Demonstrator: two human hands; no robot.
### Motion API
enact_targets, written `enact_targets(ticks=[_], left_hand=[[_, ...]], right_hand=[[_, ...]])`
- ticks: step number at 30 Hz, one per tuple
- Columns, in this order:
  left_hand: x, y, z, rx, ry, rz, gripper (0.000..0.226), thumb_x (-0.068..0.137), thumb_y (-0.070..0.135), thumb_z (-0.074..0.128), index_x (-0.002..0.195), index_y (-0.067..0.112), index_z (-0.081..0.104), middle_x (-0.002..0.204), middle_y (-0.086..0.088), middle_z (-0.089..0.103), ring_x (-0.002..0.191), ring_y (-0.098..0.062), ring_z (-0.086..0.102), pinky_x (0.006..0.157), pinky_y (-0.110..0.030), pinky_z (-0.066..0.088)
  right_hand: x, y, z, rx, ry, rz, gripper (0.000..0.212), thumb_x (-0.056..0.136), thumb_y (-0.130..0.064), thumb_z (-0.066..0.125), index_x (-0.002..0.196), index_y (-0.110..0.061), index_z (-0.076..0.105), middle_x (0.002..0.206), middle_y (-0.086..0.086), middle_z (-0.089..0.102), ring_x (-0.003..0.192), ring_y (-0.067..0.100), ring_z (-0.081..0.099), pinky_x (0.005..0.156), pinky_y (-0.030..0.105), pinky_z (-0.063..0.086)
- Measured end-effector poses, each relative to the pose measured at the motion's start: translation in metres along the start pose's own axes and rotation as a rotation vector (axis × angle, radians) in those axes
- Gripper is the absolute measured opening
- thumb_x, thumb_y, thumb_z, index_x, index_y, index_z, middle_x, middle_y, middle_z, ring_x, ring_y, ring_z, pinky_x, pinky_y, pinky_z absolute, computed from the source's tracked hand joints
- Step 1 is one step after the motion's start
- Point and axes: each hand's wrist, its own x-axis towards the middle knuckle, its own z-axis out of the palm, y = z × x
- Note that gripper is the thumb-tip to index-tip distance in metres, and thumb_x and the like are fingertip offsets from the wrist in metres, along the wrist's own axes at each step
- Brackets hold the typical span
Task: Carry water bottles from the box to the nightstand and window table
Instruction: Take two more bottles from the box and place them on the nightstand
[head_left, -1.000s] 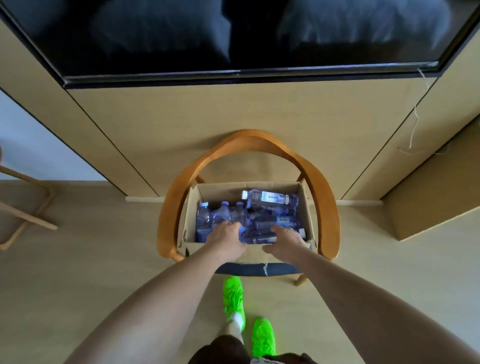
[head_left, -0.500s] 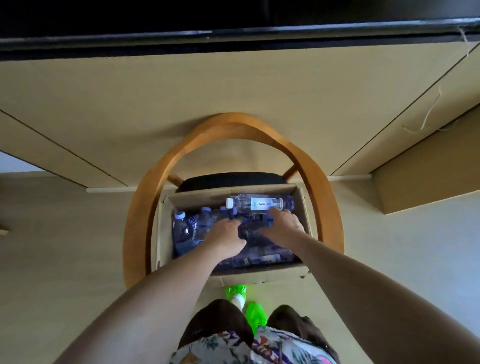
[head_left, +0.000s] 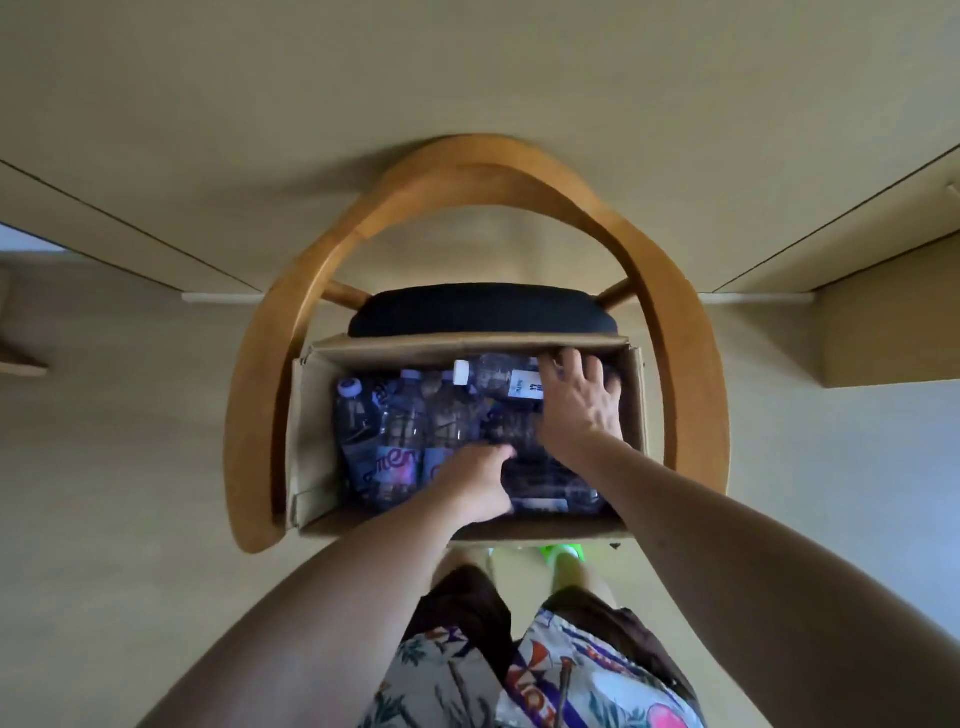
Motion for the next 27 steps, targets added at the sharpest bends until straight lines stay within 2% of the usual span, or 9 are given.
enact_targets(ticks=[2, 4, 9, 11, 16, 19, 22, 25, 27], left_hand=[[0.003, 0.006, 0.014, 0.06, 0.003, 0.022, 0.068, 0.075, 0.015, 0.072, 0.14, 0.03, 0.054, 0.133, -0.004, 0.064, 0.115, -0.028, 0.064, 0.081, -0.028, 0.05], [0.008, 0.013, 0.021, 0.094, -0.001, 0.049, 0.062, 0.074, 0.013, 0.068, 0.134, 0.025, 0.057, 0.13, -0.007, 0.066, 0.111, -0.03, 0.065, 0.084, -0.033, 0.056], [0.023, 0.016, 0.022, 0.154, -0.039, 0.058, 0.077, 0.073, 0.014, 0.074, 0.146, 0.022, 0.051, 0.134, -0.008, 0.063, 0.115, -0.03, 0.064, 0.092, -0.035, 0.057], [0.024, 0.017, 0.023, 0.142, -0.041, 0.04, 0.079, 0.072, 0.014, 0.074, 0.147, 0.023, 0.049, 0.133, -0.008, 0.063, 0.112, -0.029, 0.064, 0.085, -0.032, 0.056], [0.019, 0.027, 0.022, 0.18, -0.051, -0.013, 0.051, 0.078, 0.013, 0.067, 0.129, 0.014, 0.058, 0.124, -0.01, 0.066, 0.107, -0.03, 0.067, 0.079, -0.032, 0.054], [0.011, 0.032, 0.009, 0.227, -0.14, -0.012, 0.038, 0.077, 0.02, 0.072, 0.113, 0.014, 0.061, 0.106, -0.007, 0.065, 0.091, -0.026, 0.064, 0.07, -0.029, 0.051], [-0.003, 0.029, -0.011, 0.258, -0.189, -0.051, 0.033, 0.068, 0.018, 0.074, 0.097, 0.012, 0.059, 0.087, -0.002, 0.059, 0.074, -0.019, 0.059, 0.057, -0.026, 0.047], [-0.024, 0.016, -0.034, 0.232, -0.243, -0.175, 0.034, 0.059, 0.019, 0.075, 0.091, 0.011, 0.066, 0.091, -0.008, 0.067, 0.08, -0.026, 0.066, 0.07, -0.031, 0.06], [-0.04, 0.003, -0.047, 0.128, -0.222, -0.272, 0.035, 0.056, 0.026, 0.077, 0.086, 0.014, 0.066, 0.095, -0.009, 0.068, 0.083, -0.027, 0.067, 0.07, -0.029, 0.056]], right_hand=[[-0.002, 0.006, 0.009, -0.032, 0.023, -0.027, 0.082, 0.073, -0.028, 0.08, 0.144, -0.028, 0.038, 0.131, 0.008, 0.036, 0.119, 0.032, 0.041, 0.103, 0.055, 0.04], [-0.006, 0.012, 0.017, -0.033, 0.032, -0.059, 0.082, 0.071, -0.027, 0.081, 0.14, -0.028, 0.038, 0.132, 0.01, 0.039, 0.12, 0.034, 0.042, 0.103, 0.054, 0.041], [-0.011, 0.004, 0.033, 0.02, -0.004, -0.095, 0.089, 0.064, -0.027, 0.088, 0.136, -0.024, 0.035, 0.138, 0.005, 0.055, 0.137, 0.033, 0.039, 0.122, 0.064, 0.012], [-0.004, 0.002, 0.03, 0.01, -0.007, -0.082, 0.088, 0.063, -0.03, 0.087, 0.134, -0.025, 0.036, 0.131, 0.007, 0.059, 0.13, 0.034, 0.042, 0.117, 0.061, 0.023], [-0.001, 0.015, 0.018, 0.049, -0.174, -0.075, 0.078, 0.072, -0.044, 0.082, 0.139, -0.028, 0.044, 0.13, 0.013, 0.047, 0.118, 0.035, 0.048, 0.091, 0.044, 0.048], [-0.01, 0.015, 0.015, 0.094, -0.237, -0.088, 0.069, 0.071, -0.039, 0.081, 0.132, -0.025, 0.05, 0.121, 0.007, 0.058, 0.106, 0.031, 0.062, 0.081, 0.037, 0.051], [-0.016, 0.014, 0.005, 0.144, -0.236, -0.041, 0.062, 0.069, -0.04, 0.08, 0.123, -0.024, 0.054, 0.104, 0.003, 0.065, 0.096, 0.028, 0.065, 0.071, 0.032, 0.046], [-0.02, 0.013, -0.01, 0.243, -0.245, 0.019, 0.059, 0.065, -0.046, 0.081, 0.115, -0.025, 0.056, 0.099, 0.001, 0.065, 0.087, 0.023, 0.061, 0.067, 0.031, 0.047], [-0.021, 0.009, -0.023, 0.289, -0.247, 0.019, 0.062, 0.064, -0.049, 0.078, 0.116, -0.025, 0.055, 0.098, 0.0, 0.062, 0.087, 0.022, 0.058, 0.067, 0.031, 0.047]])
